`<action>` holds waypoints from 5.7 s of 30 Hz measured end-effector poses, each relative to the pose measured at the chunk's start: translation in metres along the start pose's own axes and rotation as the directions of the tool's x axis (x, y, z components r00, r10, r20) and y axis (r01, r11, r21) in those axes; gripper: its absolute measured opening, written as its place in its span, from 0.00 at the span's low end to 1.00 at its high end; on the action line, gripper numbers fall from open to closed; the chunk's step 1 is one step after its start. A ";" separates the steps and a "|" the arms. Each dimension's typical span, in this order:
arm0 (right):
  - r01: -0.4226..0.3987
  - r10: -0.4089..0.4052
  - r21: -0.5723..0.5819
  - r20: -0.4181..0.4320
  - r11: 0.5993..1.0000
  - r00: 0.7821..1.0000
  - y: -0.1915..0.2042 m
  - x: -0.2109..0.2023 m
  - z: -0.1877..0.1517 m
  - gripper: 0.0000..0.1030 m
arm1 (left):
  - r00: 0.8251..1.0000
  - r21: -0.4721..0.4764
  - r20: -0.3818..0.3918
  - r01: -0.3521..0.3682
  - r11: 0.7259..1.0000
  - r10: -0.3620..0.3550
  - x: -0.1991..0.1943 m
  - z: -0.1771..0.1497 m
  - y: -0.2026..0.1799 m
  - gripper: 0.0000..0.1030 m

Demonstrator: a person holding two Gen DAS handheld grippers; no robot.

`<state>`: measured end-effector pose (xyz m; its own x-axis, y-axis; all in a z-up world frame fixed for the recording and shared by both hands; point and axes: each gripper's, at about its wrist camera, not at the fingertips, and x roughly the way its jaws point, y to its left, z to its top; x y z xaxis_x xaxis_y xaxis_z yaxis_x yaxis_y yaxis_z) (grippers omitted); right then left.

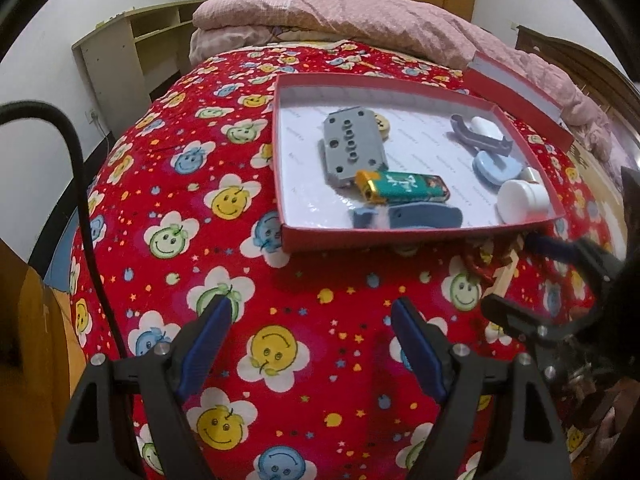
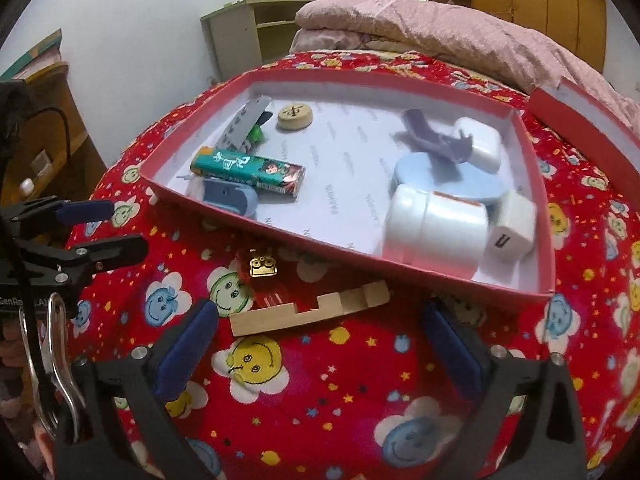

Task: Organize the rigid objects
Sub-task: 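Withdraw both tools and close the right tool on the light wooden stick, then lift the wooden stick with the right tool while the left tool grasps the red toy car, then carry the car into the tray with the left tool while the right tool carries the stick there, open both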

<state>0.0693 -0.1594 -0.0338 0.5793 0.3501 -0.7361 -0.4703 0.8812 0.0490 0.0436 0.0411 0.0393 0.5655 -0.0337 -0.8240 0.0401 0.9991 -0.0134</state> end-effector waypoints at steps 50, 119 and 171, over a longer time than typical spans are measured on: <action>0.094 -0.097 0.108 0.026 0.990 0.995 -0.028 -0.053 -0.069 0.77 | 0.996 0.218 0.045 0.062 0.974 -0.073 0.031 0.011 -0.112 0.70; 0.161 -0.169 0.097 0.077 0.982 0.983 -0.034 -0.037 0.049 0.77 | 0.982 0.057 0.100 0.152 0.987 -0.157 0.022 0.088 -0.054 0.40; 0.194 -0.211 0.128 0.134 0.973 0.968 -0.032 -0.034 0.060 0.77 | 0.990 0.024 0.125 0.063 0.998 -0.066 0.015 0.083 -0.041 0.65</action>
<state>0.1049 -0.1803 0.0301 0.7496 0.1956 -0.6323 -0.2594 0.9657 -0.0087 0.1188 -0.0023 0.0749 0.6605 -0.1021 -0.7439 0.0953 0.9941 -0.0518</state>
